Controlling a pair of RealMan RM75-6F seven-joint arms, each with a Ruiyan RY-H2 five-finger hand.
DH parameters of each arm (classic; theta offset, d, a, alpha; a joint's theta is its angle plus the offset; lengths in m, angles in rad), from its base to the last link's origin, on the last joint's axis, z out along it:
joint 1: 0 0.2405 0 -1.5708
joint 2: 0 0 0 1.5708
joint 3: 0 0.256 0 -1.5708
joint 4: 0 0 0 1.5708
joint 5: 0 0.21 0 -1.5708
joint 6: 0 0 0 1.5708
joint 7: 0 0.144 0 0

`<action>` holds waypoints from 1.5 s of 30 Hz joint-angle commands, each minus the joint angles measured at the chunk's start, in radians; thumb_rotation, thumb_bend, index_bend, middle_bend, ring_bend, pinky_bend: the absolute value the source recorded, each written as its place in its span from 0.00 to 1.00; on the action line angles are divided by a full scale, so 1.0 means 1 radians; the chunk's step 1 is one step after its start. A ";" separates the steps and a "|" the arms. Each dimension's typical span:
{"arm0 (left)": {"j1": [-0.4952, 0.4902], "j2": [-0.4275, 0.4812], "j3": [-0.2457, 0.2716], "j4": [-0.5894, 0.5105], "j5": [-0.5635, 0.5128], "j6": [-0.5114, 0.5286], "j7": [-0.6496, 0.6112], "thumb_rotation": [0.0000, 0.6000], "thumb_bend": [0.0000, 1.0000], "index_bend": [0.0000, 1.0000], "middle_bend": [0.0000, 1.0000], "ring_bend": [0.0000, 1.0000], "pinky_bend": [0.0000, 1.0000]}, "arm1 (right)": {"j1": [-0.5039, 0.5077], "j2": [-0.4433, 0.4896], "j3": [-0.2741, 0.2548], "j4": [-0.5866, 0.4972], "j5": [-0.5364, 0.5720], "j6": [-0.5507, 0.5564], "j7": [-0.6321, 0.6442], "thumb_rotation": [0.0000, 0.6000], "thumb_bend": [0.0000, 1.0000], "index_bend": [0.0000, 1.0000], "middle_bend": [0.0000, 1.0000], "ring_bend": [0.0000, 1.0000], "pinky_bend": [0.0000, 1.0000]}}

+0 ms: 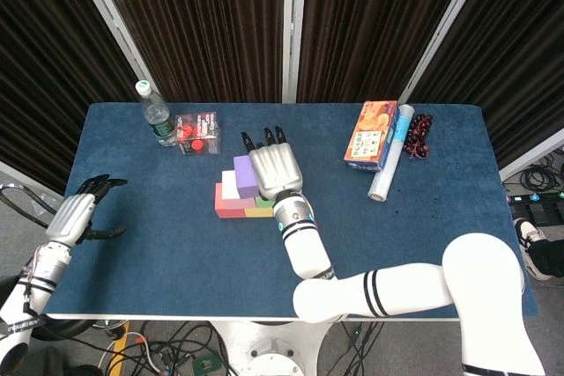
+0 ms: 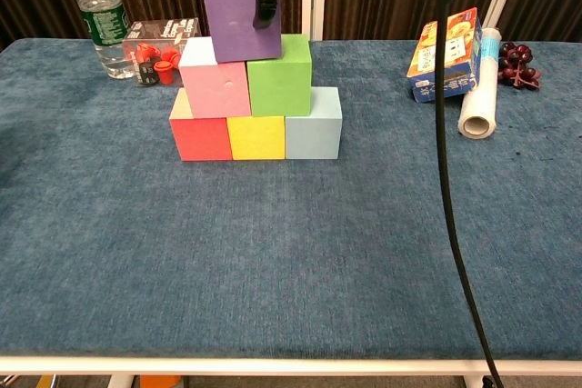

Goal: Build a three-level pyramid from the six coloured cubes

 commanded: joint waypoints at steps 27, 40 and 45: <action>0.000 -0.005 0.005 0.015 0.005 0.001 -0.017 1.00 0.17 0.18 0.17 0.05 0.07 | -0.022 -0.039 0.050 0.019 -0.007 0.012 -0.061 1.00 0.15 0.00 0.42 0.05 0.00; 0.000 -0.007 0.006 0.021 0.006 0.003 -0.023 1.00 0.17 0.18 0.16 0.05 0.07 | -0.026 -0.054 0.068 0.031 -0.011 0.016 -0.079 1.00 0.15 0.00 0.42 0.05 0.00; 0.001 -0.010 0.008 0.029 0.007 0.001 -0.029 1.00 0.17 0.18 0.16 0.05 0.07 | -0.023 -0.067 0.072 0.044 -0.006 0.021 -0.090 1.00 0.15 0.00 0.42 0.05 0.00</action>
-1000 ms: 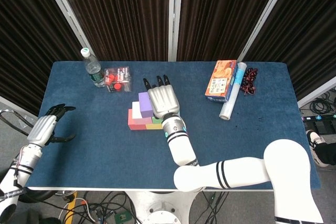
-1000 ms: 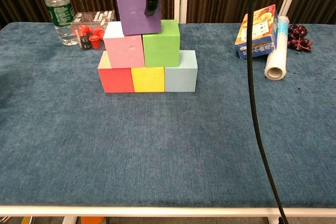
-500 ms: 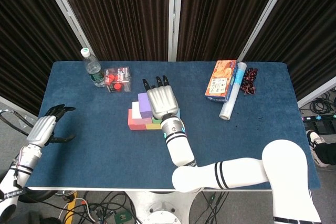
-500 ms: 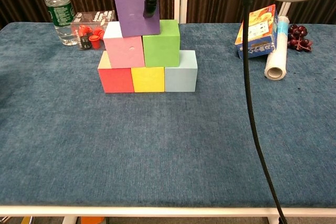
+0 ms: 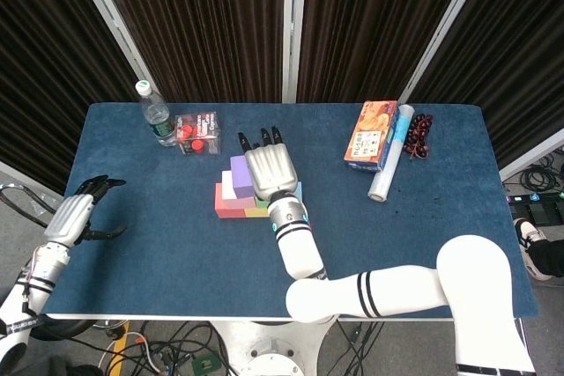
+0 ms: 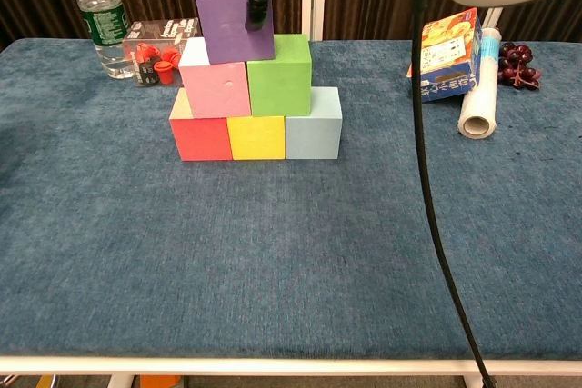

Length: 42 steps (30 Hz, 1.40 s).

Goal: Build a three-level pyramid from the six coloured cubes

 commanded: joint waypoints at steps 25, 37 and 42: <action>0.007 0.002 0.000 0.002 0.004 0.018 -0.003 1.00 0.17 0.17 0.15 0.05 0.07 | -0.051 0.052 0.029 -0.099 -0.031 -0.014 0.032 1.00 0.15 0.00 0.07 0.00 0.00; 0.076 -0.027 -0.041 0.040 -0.097 0.133 0.188 1.00 0.17 0.17 0.15 0.05 0.07 | -0.463 0.418 -0.143 -0.440 -0.480 0.011 0.387 1.00 0.15 0.00 0.09 0.00 0.00; 0.122 -0.031 -0.034 0.038 -0.098 0.209 0.287 1.00 0.16 0.17 0.15 0.05 0.07 | -0.703 0.567 -0.330 -0.407 -0.849 -0.012 0.631 1.00 0.16 0.00 0.09 0.00 0.00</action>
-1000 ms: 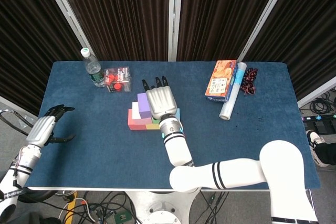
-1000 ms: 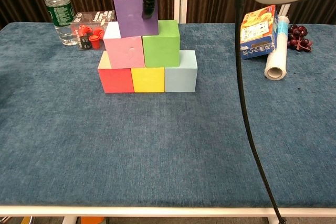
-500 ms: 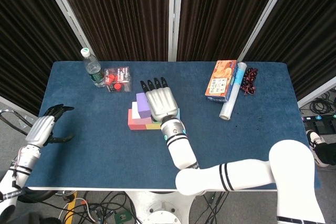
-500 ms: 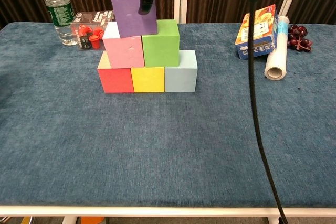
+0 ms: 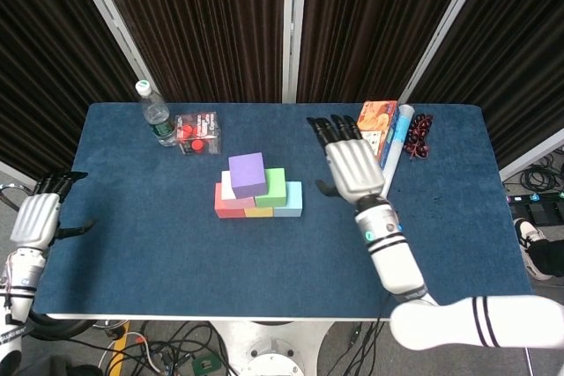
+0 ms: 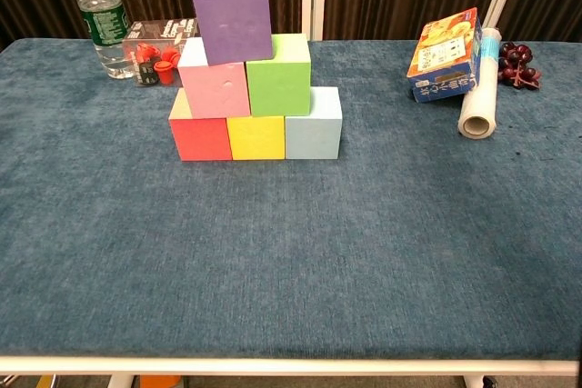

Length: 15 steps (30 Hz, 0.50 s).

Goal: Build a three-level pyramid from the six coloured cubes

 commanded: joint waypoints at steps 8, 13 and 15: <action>0.113 -0.012 0.037 -0.012 0.044 0.162 0.091 1.00 0.11 0.17 0.15 0.05 0.07 | -0.534 0.194 -0.383 0.293 -0.742 0.072 0.686 1.00 0.18 0.00 0.04 0.00 0.00; 0.157 -0.021 0.062 -0.027 0.066 0.201 0.079 1.00 0.11 0.17 0.15 0.05 0.07 | -0.634 0.133 -0.410 0.435 -0.817 0.135 0.842 1.00 0.19 0.00 0.03 0.00 0.00; 0.173 -0.028 0.071 -0.033 0.079 0.222 0.088 1.00 0.11 0.17 0.15 0.05 0.07 | -0.665 0.118 -0.414 0.462 -0.838 0.155 0.880 1.00 0.20 0.00 0.03 0.00 0.00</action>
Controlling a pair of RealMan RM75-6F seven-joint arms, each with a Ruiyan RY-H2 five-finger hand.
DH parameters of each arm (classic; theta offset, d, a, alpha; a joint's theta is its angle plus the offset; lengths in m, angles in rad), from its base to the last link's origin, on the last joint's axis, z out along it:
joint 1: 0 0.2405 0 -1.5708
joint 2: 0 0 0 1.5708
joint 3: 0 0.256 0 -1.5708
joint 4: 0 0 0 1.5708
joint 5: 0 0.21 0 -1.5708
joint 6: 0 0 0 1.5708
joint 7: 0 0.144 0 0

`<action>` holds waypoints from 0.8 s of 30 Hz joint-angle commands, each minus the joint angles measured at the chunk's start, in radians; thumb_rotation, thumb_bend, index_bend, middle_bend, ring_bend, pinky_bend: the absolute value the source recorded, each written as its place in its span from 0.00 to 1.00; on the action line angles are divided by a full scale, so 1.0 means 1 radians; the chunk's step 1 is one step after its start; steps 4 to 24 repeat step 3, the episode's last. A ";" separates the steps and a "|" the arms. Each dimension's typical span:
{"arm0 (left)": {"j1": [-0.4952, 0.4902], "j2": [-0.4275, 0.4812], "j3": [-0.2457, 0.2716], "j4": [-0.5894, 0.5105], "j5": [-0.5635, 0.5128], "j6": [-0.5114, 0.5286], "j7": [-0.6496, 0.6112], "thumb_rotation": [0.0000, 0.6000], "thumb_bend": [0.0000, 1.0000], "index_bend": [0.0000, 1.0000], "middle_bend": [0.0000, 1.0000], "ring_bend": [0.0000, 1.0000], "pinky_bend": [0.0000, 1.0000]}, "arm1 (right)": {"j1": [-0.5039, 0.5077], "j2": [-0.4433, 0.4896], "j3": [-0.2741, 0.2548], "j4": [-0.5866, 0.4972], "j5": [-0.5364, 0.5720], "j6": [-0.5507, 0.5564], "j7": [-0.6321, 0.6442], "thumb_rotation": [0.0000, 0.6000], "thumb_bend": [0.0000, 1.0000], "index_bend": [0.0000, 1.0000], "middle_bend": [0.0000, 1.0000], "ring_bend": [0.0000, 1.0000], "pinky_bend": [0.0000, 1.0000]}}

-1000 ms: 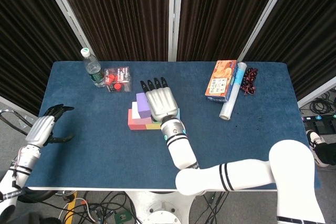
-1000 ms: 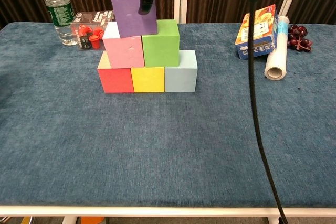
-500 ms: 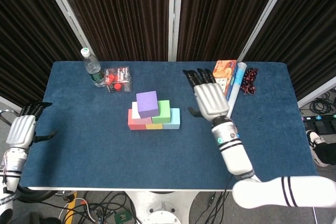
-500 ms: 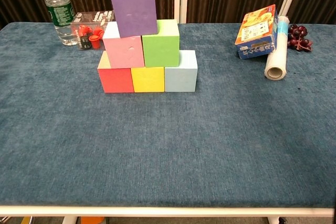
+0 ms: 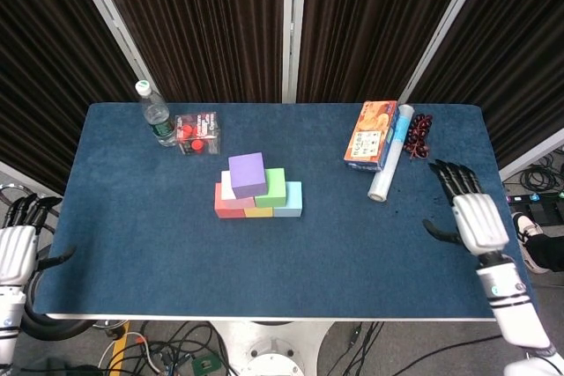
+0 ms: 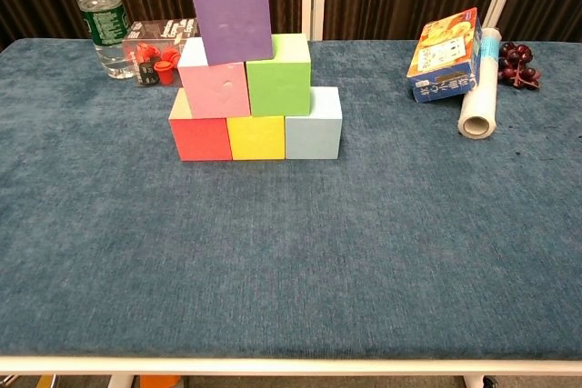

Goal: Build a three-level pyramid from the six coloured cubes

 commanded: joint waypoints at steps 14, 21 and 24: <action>0.037 -0.021 0.018 -0.012 0.033 0.054 0.022 1.00 0.11 0.17 0.15 0.05 0.07 | -0.128 -0.045 -0.052 0.114 -0.109 0.086 0.122 1.00 0.20 0.00 0.04 0.00 0.00; 0.037 -0.021 0.018 -0.012 0.033 0.054 0.022 1.00 0.11 0.17 0.15 0.05 0.07 | -0.128 -0.045 -0.052 0.114 -0.109 0.086 0.122 1.00 0.20 0.00 0.04 0.00 0.00; 0.037 -0.021 0.018 -0.012 0.033 0.054 0.022 1.00 0.11 0.17 0.15 0.05 0.07 | -0.128 -0.045 -0.052 0.114 -0.109 0.086 0.122 1.00 0.20 0.00 0.04 0.00 0.00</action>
